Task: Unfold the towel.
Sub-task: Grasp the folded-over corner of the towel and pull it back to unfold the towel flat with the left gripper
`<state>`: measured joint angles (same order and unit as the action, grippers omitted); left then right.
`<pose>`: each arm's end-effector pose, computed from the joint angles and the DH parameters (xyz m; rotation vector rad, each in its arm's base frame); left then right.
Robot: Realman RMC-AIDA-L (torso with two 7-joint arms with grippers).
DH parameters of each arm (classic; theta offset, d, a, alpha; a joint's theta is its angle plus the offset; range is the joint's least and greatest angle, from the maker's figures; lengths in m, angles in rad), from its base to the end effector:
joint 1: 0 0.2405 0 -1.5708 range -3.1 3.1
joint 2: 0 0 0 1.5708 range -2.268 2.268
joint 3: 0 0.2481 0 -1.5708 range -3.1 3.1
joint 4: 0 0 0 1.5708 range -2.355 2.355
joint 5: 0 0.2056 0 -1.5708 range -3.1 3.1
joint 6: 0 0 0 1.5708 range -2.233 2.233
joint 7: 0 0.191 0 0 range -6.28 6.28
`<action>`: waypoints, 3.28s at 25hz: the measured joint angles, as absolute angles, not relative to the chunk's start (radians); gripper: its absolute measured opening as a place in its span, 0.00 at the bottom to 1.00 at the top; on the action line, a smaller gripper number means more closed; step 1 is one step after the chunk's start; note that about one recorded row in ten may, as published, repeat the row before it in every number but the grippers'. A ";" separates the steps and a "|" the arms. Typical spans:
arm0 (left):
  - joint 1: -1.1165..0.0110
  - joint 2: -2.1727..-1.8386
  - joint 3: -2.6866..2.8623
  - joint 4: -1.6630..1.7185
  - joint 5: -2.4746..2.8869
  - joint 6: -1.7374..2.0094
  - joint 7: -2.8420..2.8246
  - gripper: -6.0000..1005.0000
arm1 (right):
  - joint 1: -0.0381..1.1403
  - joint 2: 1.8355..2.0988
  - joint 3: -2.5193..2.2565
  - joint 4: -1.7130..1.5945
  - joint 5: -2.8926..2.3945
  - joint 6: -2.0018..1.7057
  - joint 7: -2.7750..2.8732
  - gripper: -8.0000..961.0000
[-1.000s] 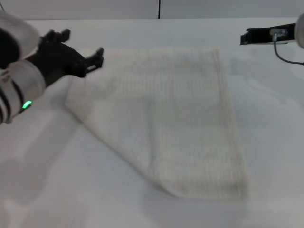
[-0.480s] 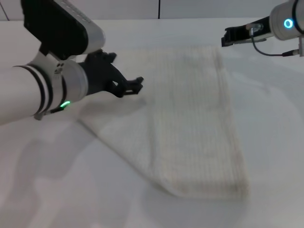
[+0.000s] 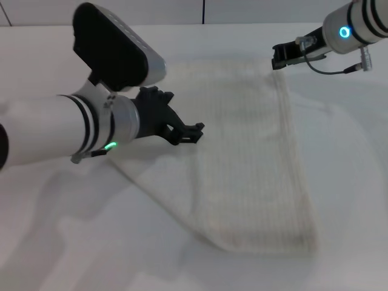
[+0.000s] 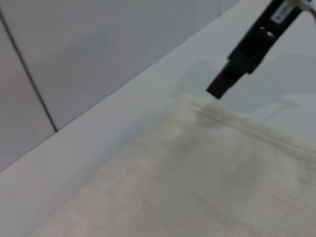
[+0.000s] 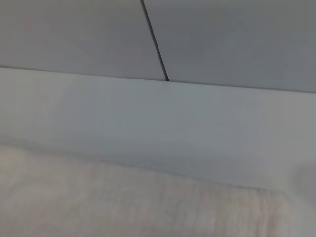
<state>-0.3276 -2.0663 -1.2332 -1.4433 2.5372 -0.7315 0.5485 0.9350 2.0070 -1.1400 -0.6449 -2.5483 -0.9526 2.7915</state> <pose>-0.1570 0.3584 -0.1048 -2.4804 -0.4551 0.0068 0.2078 0.4758 -0.0426 -2.1302 1.3536 -0.0337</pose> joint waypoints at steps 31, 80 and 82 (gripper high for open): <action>-0.460 -2.071 -1.160 -1.154 2.413 -0.536 0.551 0.82 | 0.962 2.036 -1.155 -0.518 -2.559 -0.844 2.759 0.03; -0.346 -2.066 -1.230 -1.660 2.749 -1.098 0.210 0.06 | 0.964 2.037 -1.183 -0.480 -2.560 -0.834 2.758 0.06; -0.342 -2.067 -1.229 -1.669 2.756 -1.108 0.205 0.06 | 0.963 2.037 -1.183 -0.481 -2.560 -0.834 2.758 0.06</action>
